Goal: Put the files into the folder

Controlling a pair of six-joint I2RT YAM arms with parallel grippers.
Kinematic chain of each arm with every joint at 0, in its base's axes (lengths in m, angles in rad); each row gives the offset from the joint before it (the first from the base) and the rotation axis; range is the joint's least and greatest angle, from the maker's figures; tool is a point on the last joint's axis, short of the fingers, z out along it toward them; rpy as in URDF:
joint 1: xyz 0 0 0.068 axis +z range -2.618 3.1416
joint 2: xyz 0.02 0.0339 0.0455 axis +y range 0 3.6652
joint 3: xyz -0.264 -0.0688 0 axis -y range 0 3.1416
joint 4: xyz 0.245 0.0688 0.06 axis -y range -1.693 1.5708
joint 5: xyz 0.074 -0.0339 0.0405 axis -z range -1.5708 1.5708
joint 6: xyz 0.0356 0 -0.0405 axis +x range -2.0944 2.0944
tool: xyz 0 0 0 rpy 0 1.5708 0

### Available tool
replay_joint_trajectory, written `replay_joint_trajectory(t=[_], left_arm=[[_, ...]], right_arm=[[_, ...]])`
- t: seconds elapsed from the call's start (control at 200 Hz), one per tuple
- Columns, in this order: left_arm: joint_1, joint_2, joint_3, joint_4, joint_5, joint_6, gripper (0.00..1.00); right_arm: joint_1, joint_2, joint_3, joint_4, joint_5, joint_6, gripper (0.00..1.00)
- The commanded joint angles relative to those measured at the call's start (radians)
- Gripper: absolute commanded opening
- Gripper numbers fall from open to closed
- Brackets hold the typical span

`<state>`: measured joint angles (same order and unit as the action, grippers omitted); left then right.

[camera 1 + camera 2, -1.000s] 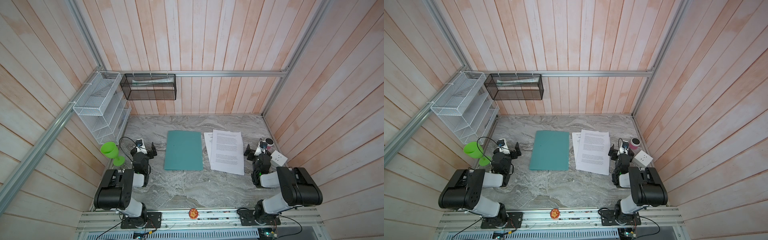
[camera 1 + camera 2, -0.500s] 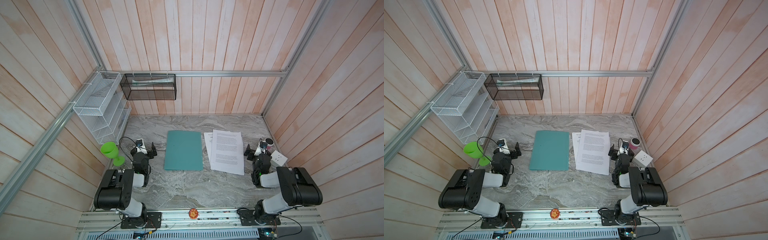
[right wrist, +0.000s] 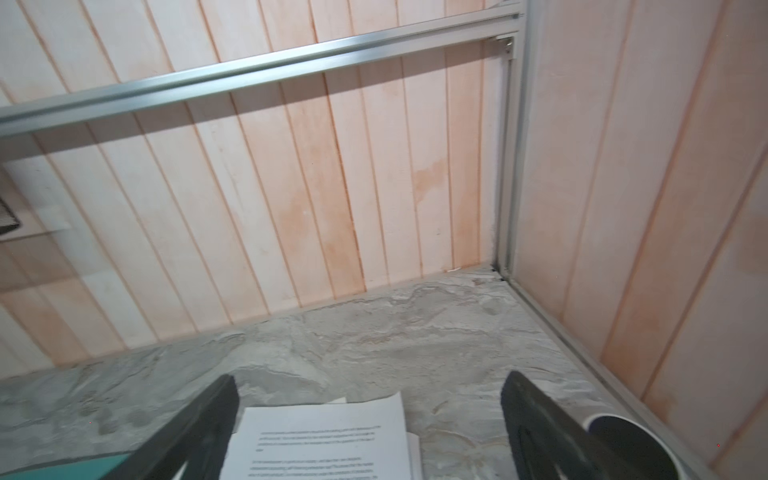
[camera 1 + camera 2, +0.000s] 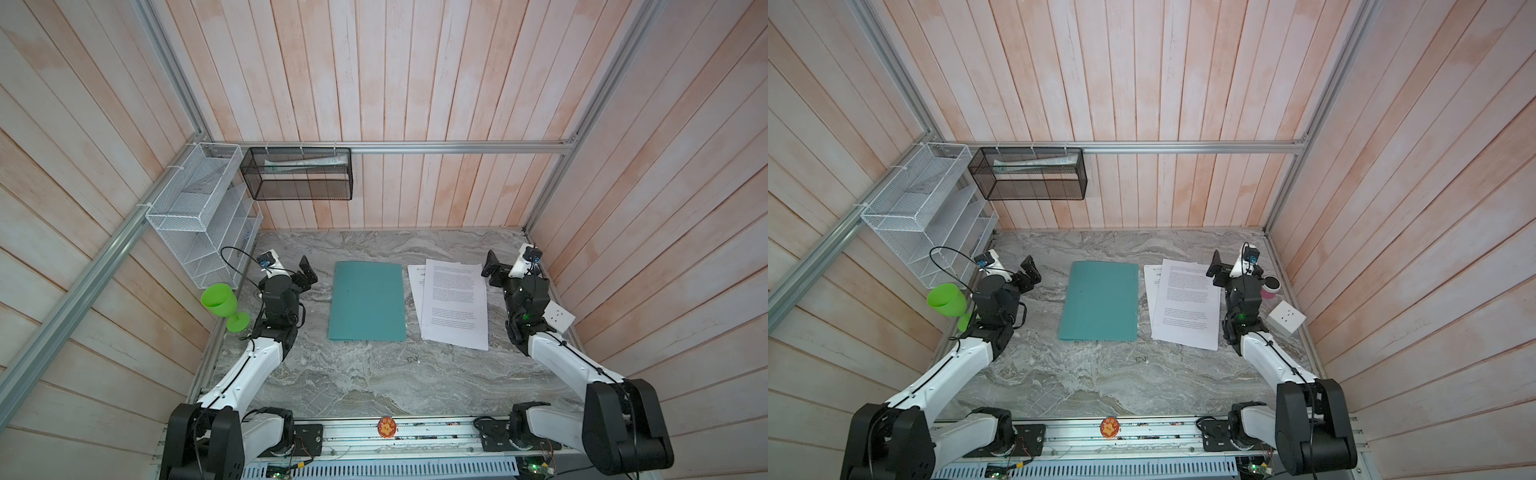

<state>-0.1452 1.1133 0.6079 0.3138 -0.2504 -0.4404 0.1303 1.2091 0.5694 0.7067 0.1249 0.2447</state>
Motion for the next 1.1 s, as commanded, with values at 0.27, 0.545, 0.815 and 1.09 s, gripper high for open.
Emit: replay_joint_trajectory(t=[0.27, 0.545, 0.815, 1.09], left_arm=[[-0.193, -0.320, -0.373, -0.129, 0.236, -0.715, 0.94], [-0.295, -0.315, -0.544, 0.053, 0.212, -0.879, 0.92], [-0.298, -0.202, -0.590, 0.231, 0.228, -0.885, 0.92], [-0.310, -0.059, -0.565, 0.350, 0.245, -0.873, 0.91]], right_arm=[[0.144, 0.134, -0.010, -0.094, -0.619, 0.518, 0.85], [0.182, 0.324, -0.043, 0.099, -0.756, 0.605, 0.62], [0.208, 0.398, -0.046, 0.179, -0.773, 0.658, 0.62], [0.210, 0.433, -0.044, 0.197, -0.777, 0.676, 0.60]])
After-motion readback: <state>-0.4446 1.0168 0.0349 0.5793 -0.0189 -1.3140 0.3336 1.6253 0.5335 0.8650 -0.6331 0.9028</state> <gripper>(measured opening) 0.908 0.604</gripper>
